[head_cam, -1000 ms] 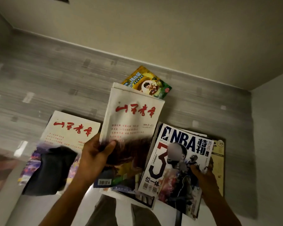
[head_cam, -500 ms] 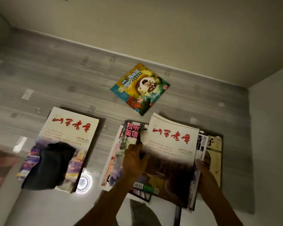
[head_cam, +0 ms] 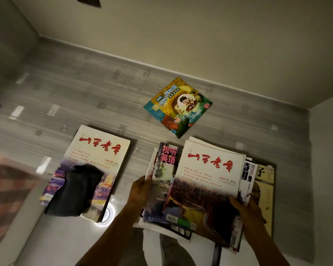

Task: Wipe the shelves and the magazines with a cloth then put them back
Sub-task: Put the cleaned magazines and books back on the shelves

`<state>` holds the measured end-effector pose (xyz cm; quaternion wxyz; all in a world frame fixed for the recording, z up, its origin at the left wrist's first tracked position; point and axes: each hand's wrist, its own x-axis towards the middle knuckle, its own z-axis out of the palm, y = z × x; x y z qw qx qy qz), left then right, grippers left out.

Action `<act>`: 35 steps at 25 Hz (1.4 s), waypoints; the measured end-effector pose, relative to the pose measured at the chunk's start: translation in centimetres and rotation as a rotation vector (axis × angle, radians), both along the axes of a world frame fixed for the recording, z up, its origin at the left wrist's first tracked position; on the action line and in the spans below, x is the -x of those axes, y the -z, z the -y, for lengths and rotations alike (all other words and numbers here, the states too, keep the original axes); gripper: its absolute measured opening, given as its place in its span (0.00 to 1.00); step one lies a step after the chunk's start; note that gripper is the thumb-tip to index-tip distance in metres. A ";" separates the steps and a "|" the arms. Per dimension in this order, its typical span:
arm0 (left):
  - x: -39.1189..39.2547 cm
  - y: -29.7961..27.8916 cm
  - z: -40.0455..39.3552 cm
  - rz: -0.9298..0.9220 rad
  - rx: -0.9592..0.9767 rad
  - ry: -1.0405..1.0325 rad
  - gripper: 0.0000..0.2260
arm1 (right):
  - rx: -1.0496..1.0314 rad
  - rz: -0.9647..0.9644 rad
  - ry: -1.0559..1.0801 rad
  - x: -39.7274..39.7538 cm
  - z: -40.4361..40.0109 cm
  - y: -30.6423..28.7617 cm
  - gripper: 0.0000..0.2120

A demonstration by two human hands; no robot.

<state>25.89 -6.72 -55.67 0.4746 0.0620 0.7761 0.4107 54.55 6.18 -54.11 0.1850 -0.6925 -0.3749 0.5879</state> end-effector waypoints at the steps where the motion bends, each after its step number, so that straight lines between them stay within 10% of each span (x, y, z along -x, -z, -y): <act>1: 0.0 -0.1 0.2 0.031 -0.030 -0.012 0.12 | -0.009 0.009 0.009 0.1 0.0 -0.1 0.23; 4: 0.3 0.4 0.2 -0.110 -0.001 0.019 0.10 | -0.033 -0.026 0.005 0.4 0.1 -0.2 0.25; 7: 0.6 -0.5 -0.5 -0.665 0.053 0.198 0.19 | -0.030 -0.093 0.024 0.8 0.6 -1.1 0.23; 12: -2.7 -3.3 -4.2 0.140 -0.191 0.314 0.18 | -0.019 -0.262 -0.007 1.5 0.7 -3.1 0.21; 15: -3.0 -3.1 -5.8 0.315 -0.142 0.180 0.18 | 0.093 -0.340 -0.044 2.5 -0.1 -3.0 0.21; 21: -5.8 -2.1 -6.6 0.213 -0.104 0.120 0.33 | 0.055 -0.227 0.038 2.9 -0.2 -1.7 0.33; 31: -0.5 -7.1 -5.0 0.497 -0.426 0.005 0.29 | 0.012 -0.537 -0.307 5.7 -1.3 -9.7 0.26; 35: 2.3 -9.9 -4.1 0.206 -0.567 0.073 0.38 | -0.085 -0.486 -0.356 7.2 -3.2 -11.6 0.23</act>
